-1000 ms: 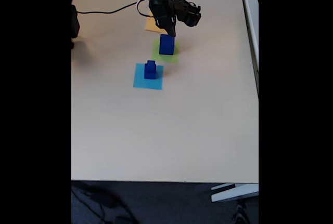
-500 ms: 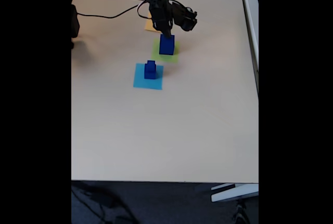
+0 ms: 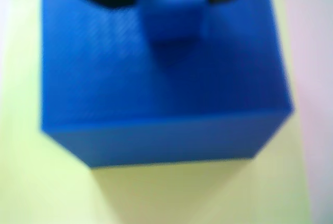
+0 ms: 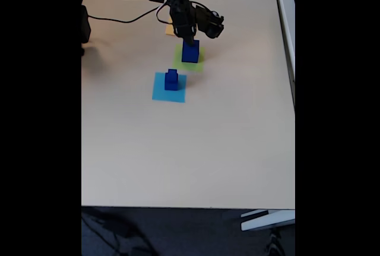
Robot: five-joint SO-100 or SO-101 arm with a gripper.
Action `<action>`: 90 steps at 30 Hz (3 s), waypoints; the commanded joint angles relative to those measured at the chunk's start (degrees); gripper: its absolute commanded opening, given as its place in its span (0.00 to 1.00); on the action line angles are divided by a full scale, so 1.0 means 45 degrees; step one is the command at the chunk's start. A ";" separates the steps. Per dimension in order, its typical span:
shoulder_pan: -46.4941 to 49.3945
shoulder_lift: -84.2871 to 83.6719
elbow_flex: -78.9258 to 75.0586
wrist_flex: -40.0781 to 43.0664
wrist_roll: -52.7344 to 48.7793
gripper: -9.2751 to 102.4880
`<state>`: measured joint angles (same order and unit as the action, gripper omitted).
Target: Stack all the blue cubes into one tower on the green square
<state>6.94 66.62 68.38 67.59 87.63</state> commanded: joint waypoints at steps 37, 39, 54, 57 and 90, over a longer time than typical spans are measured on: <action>0.0566 0.2910 -0.0117 -0.3008 -0.3086 0.30; 0.0684 0.3125 0.0059 -0.2988 -0.3340 0.30; 0.1934 0.4785 0.4863 -0.2910 -0.2207 0.48; 0.2383 0.4629 0.5020 -0.2930 -0.2617 0.46; 0.3438 0.4180 0.5547 -0.2812 -0.3535 0.33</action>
<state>21.45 83.76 93.52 55.81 71.98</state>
